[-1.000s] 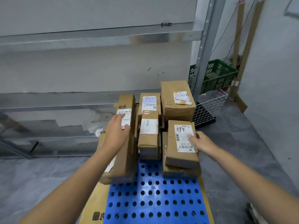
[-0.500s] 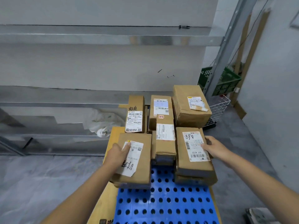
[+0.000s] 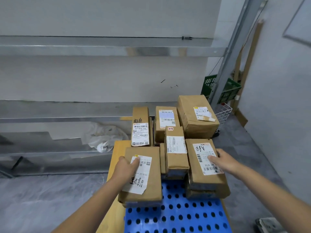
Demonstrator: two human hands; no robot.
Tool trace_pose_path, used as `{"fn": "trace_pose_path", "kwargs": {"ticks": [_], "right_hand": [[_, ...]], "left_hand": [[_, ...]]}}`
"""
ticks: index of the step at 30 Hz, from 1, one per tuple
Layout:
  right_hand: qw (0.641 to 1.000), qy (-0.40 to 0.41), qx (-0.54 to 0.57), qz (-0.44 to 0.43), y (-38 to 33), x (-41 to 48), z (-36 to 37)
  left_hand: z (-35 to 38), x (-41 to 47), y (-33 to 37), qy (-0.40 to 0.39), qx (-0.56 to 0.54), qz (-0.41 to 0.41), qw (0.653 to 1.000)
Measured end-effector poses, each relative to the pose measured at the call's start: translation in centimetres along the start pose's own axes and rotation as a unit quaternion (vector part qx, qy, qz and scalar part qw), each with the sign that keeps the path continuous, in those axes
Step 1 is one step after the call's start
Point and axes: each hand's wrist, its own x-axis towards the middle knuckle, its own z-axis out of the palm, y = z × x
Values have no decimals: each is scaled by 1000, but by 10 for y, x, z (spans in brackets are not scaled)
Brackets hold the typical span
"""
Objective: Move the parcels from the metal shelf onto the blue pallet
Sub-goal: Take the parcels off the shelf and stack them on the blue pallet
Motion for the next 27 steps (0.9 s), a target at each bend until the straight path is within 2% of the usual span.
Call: {"fn": "trace_pose_path", "kwargs": {"ticks": [4,7,10,15,21,24,27], "right_hand": [[1000,14,-19,11,-3,-2,3],[995,97,-37,8,-5,6,0],[982,186,19,-2,-9,24,-18],[965,225,136,4,-23,77,-67],[973,168,153,43,-44,137,-91],[978,134,152,53,-57,158,-96],[980,54,181,68,-71,170,-95]], "left_hand": [[2,7,-1,8,-35,16,999],[-2,19,2,8,-69,49,996],[-8,38,12,27,-79,65,994],[-17,81,31,59,-82,62,993],[-25,98,12,76,-59,-25,995],[-34,116,30,82,-73,-6,994],[-30,132,63,42,-69,33,996]]}}
